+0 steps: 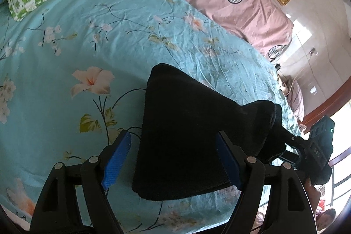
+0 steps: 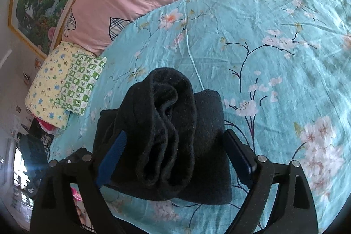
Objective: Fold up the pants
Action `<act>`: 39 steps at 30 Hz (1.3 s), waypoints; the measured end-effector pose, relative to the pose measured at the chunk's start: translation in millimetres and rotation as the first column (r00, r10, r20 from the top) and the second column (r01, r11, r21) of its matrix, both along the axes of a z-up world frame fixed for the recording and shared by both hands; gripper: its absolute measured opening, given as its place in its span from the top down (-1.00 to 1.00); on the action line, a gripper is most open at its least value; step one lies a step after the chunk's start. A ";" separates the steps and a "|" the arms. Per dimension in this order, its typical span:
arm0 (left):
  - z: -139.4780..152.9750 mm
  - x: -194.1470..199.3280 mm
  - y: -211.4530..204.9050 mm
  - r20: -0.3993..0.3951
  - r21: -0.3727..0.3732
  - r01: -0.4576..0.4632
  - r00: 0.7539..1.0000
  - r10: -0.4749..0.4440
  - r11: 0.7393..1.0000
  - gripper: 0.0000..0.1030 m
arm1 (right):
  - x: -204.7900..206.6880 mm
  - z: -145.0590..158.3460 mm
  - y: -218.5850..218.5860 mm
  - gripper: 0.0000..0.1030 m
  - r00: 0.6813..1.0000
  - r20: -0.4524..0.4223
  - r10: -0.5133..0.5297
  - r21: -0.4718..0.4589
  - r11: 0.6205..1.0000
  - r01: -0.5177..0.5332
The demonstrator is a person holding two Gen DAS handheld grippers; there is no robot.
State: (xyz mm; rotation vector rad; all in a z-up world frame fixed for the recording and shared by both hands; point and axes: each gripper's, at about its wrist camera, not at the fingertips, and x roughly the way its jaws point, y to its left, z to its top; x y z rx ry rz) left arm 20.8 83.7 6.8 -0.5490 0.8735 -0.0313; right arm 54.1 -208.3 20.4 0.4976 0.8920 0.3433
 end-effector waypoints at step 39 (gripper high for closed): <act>-41.4 49.6 -19.9 -0.088 0.000 0.076 0.993 -0.076 0.997 0.01 | -0.8 -32.9 -15.5 -0.24 0.998 -0.005 0.070 0.070 0.995 -0.069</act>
